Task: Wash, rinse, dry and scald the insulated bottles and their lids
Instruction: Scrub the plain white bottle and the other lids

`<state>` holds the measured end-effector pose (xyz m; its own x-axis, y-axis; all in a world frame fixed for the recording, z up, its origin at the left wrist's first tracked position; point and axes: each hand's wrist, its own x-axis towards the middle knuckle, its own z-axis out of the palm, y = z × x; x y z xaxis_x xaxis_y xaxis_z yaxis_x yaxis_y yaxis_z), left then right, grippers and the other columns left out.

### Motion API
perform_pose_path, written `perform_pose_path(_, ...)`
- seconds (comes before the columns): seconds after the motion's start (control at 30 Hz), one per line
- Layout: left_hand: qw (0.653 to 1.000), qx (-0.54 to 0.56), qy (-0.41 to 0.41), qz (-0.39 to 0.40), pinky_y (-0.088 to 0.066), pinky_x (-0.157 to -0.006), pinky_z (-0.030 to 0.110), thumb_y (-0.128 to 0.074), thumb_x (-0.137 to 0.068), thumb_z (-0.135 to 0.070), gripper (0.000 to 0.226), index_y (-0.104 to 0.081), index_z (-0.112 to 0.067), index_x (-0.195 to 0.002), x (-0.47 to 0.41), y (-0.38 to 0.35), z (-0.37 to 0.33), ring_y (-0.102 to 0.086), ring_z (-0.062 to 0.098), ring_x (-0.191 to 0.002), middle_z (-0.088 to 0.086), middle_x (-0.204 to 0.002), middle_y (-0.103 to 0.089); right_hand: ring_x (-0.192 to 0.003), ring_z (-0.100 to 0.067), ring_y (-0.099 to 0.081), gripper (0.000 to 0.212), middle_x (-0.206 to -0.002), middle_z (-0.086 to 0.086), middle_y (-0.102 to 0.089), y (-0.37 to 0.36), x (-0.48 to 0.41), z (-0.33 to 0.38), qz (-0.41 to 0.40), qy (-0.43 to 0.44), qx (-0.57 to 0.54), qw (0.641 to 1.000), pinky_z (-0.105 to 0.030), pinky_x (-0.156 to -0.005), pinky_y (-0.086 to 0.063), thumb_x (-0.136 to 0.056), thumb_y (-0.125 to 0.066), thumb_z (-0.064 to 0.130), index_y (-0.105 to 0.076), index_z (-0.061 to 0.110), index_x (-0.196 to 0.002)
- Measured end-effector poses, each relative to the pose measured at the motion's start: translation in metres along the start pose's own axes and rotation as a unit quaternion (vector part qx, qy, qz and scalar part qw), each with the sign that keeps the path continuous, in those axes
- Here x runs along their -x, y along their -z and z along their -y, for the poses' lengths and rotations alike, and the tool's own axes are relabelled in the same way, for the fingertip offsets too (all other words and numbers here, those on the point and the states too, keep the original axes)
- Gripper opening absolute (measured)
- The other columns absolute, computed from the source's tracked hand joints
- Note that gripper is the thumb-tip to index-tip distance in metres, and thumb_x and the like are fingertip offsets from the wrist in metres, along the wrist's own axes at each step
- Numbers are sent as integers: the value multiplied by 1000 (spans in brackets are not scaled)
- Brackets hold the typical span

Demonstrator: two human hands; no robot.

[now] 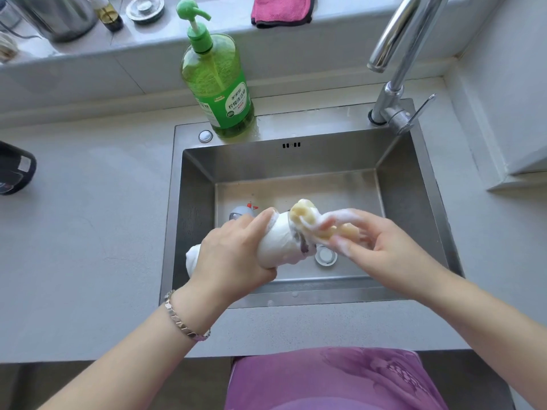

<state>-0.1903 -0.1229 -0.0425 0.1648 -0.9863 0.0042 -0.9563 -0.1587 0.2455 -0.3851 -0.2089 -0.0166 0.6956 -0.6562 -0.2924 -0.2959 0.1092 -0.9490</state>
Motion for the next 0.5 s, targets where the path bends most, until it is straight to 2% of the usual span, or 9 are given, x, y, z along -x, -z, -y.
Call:
perform_pose_path(0.07,1000,-10,-12,0,-41,-41,28,-76,-36,-28,75,-45,-30,-105,1,-2,0,-57,25,-54,-3,-69,-60,-92,-4,-65,36,-102,10,-70,4,-3,-2,-42,8,14,999,-21,-82,-52,-87,-55,-5,-65,28,-100)
perform_pose_path(0.13,999,-19,-32,1,-41,-42,29,-74,-37,-28,76,-46,-28,-107,1,-4,-1,-57,26,-55,-3,-71,-61,-107,6,-58,51,-114,29,-62,10,-8,-3,-85,44,87,992,-16,-93,-45,-86,-55,-6,-62,36,-113)
perform_pose_path(0.2,999,-27,-42,-2,-38,-43,28,-69,-38,-29,74,-47,-28,-108,0,-6,0,-56,26,-55,-2,-71,-60,-115,2,-53,58,-122,28,-57,7,-10,-3,-71,86,179,977,-18,-95,-43,-84,-51,-9,-60,35,-121)
perform_pose_path(0.27,999,-30,-36,-7,-33,-46,25,-68,-37,-29,74,-48,-28,-108,0,-7,1,-54,26,-55,-4,-69,-58,-117,-9,-54,60,-127,17,-58,-1,-5,-6,-41,136,279,950,-29,-91,-48,-76,-45,-7,-64,32,-118)
perform_pose_path(0.33,999,-19,-26,-17,-31,-48,24,-65,-38,-30,72,-50,-28,-109,1,-7,0,-54,26,-54,-4,-68,-56,-112,-15,-59,60,-128,17,-58,-3,-3,-7,-42,158,328,930,-38,-79,-54,-69,-42,0,-65,35,-111)
perform_pose_path(0.4,999,-10,-33,-27,-31,-49,24,-61,-40,-31,70,-51,-27,-109,3,-8,-4,-53,25,-54,-3,-67,-55,-109,-10,-59,65,-126,34,-49,1,-9,-4,-50,135,328,934,-39,-75,-55,-67,-38,7,-54,49,-115)
perform_pose_path(0.43,998,-9,-43,-32,-31,-49,25,-60,-41,-30,69,-50,-27,-109,3,-9,-5,-52,26,-54,-3,-68,-55,-107,-6,-56,70,-126,44,-38,3,-13,-2,-45,114,325,938,-36,-75,-54,-67,-36,9,-43,59,-115)
perform_pose_path(0.47,998,-10,-51,-35,-31,-49,25,-60,-42,-29,68,-50,-27,-110,3,-8,-5,-52,26,-55,-2,-69,-56,-108,-5,-53,72,-125,48,-32,4,-16,-2,-38,96,325,940,-34,-75,-52,-67,-35,10,-37,65,-112)
perform_pose_path(0.5,998,-12,-54,-34,-31,-50,26,-60,-42,-29,69,-50,-27,-111,2,-8,-4,-52,27,-55,-2,-70,-57,-107,-5,-52,72,-123,45,-39,4,-17,-3,-41,93,328,939,-31,-73,-51,-67,-34,10,-37,66,-111)
